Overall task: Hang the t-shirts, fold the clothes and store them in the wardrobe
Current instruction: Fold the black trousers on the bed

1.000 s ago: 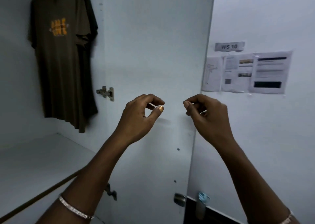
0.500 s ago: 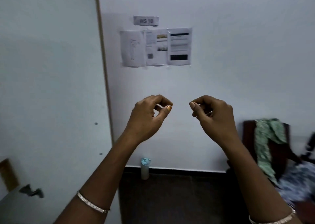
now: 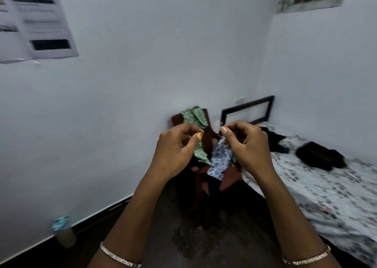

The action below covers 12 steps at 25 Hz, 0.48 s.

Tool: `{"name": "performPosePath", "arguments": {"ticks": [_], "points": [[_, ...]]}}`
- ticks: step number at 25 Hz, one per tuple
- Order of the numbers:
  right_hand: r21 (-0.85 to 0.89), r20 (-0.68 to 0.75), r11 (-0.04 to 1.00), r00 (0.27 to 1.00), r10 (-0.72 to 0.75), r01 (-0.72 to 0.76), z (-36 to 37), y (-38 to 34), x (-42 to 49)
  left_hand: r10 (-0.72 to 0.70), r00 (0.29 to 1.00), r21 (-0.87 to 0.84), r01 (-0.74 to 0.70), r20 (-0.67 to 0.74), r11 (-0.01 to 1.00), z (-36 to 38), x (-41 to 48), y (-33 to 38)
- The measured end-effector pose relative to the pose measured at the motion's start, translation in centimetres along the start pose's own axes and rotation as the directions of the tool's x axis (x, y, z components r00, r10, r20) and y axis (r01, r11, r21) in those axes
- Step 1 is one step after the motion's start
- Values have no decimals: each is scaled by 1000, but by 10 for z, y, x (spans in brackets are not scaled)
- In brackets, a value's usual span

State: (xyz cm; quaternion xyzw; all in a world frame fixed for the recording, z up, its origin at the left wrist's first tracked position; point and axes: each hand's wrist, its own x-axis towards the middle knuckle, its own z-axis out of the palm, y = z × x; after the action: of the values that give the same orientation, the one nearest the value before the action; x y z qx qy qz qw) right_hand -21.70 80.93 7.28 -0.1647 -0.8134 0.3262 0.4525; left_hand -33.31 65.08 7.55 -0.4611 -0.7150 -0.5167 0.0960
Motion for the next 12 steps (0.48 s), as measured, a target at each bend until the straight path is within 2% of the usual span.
{"name": "performPosePath", "arguments": {"ticks": [7,12], "points": [[-104,-146,977,975,170,-186,-33,90,50,69,981,-156,-41,180,987,105,85,-39],[-100,-281,935,911,301,-340,-55,158,70,115,938,-224,-42,326,974,181,141,-67]]}}
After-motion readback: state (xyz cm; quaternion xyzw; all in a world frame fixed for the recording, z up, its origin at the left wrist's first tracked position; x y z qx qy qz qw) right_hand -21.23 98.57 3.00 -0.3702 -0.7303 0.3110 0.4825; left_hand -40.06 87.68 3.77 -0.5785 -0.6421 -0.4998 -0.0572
